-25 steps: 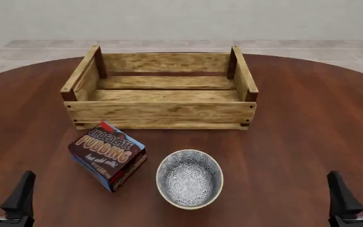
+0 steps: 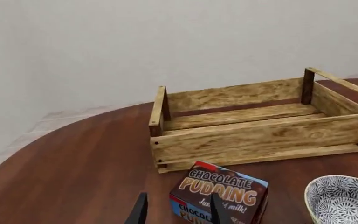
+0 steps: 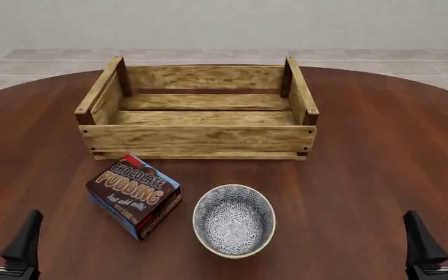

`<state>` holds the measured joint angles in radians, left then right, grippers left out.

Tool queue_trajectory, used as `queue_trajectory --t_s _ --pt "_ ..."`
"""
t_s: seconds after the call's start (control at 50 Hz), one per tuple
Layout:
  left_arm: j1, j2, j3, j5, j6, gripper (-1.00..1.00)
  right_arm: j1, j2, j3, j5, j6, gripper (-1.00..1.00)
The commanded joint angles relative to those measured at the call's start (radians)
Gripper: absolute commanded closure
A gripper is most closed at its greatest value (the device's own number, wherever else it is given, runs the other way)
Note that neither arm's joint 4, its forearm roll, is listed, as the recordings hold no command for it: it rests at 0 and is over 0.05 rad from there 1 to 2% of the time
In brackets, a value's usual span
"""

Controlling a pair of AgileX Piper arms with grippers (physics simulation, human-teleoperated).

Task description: Pick up the salad dressing and put it in the tray.

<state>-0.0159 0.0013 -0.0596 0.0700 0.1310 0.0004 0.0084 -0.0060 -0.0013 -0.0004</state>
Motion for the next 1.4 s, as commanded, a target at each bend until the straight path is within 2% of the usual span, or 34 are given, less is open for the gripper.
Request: queue_trajectory --t_s 0.02,0.08,0.14,0.16,0.18,0.22,0.24,0.26,0.28,0.36,0.42,0.48,0.54,0.58,0.66,0.7,0.74,0.78,0.88,0.9,0.92,0.94,0.96,1.06,1.1,1.16,1.22,1.4 --pt "0.019 -0.001 -0.133 0.144 0.068 -1.0 0.0 0.003 0.001 -0.004 0.0 -1.0" --pt "0.013 -0.001 -0.19 0.208 0.12 -1.0 0.0 0.002 -0.001 -0.001 0.0 -1.0" --pt "0.022 -0.001 -0.215 0.237 0.111 -1.0 0.0 0.002 0.001 -0.003 0.0 -1.0" --pt "0.024 -0.001 -0.269 0.308 0.135 -1.0 0.0 0.001 0.0 -0.001 0.0 -1.0" --pt "0.024 -0.001 -0.27 0.309 0.135 -1.0 0.0 0.001 0.0 -0.001 0.0 -1.0" --pt "0.03 -0.001 -0.322 0.411 0.169 -1.0 0.0 0.001 0.001 -0.002 0.0 -1.0" --pt "0.042 -0.001 -0.341 0.453 0.142 -1.0 0.0 0.001 0.002 -0.003 0.0 -1.0" --pt "0.094 0.0 -0.367 0.518 0.077 -1.0 0.0 0.001 0.001 -0.002 0.0 -1.0" --pt "0.074 -0.001 -0.385 0.555 0.068 -1.0 0.0 0.001 0.0 -0.001 0.0 -1.0" --pt "0.098 -0.001 -0.417 0.635 0.166 -1.0 0.0 0.0 0.0 0.0 0.0 -1.0" --pt "0.095 -0.001 -0.44 0.69 0.165 -1.0 0.0 0.0 0.0 -0.001 0.0 -1.0" --pt "0.104 0.0 -0.511 0.831 0.136 -1.0 0.0 0.0 0.0 0.0 0.0 -1.0" --pt "0.102 0.002 -0.543 0.883 0.152 -1.0 0.0 0.0 0.001 0.0 0.0 -1.0" --pt "0.088 0.013 -0.558 0.924 0.137 -1.0 0.0 0.0 0.0 0.0 0.0 -1.0" --pt "0.12 0.025 -0.62 1.01 0.153 -1.0 0.0 0.0 0.0 0.0 0.0 -1.0" --pt "0.143 0.022 -0.623 1.041 0.213 -1.0 0.0 0.0 0.001 -0.001 0.0 -1.0" --pt "0.173 0.046 -0.635 1.043 0.213 -1.0 0.0 0.0 0.0 -0.001 0.0 -1.0" --pt "0.234 0.055 -0.662 1.027 0.279 -1.0 0.001 0.0 0.0 -0.001 0.0 -1.0" --pt "0.256 0.105 -0.743 1.06 0.288 -1.0 0.001 0.0 0.001 -0.001 0.0 -1.0" --pt "0.268 0.096 -0.742 1.067 0.337 -1.0 0.0 0.0 0.001 0.0 0.0 -1.0" --pt "0.279 0.105 -0.738 1.07 0.339 -1.0 0.0 0.0 0.0 0.0 0.0 -1.0" --pt "0.279 0.105 -0.738 1.07 0.339 -1.0 0.0 0.0 0.0 0.0 0.0 -1.0" --pt "0.336 0.168 -0.743 1.049 0.33 -1.0 0.001 0.0 0.001 -0.001 0.0 -1.0" --pt "0.38 0.201 -0.722 1.02 0.349 -1.0 0.0 0.0 0.001 -0.001 0.0 -1.0" --pt "0.383 0.215 -0.713 1.02 0.328 -1.0 0.0 0.0 0.0 0.0 0.0 -1.0" --pt "0.411 0.215 -0.698 0.992 0.348 -1.0 0.0 0.0 0.001 0.0 0.0 -1.0" --pt "0.422 0.242 -0.677 0.965 0.316 -1.0 0.001 0.0 0.001 -0.001 0.0 -1.0" --pt "0.462 0.286 -0.656 0.908 0.278 -1.0 0.001 0.0 0.0 -0.001 0.0 -1.0"
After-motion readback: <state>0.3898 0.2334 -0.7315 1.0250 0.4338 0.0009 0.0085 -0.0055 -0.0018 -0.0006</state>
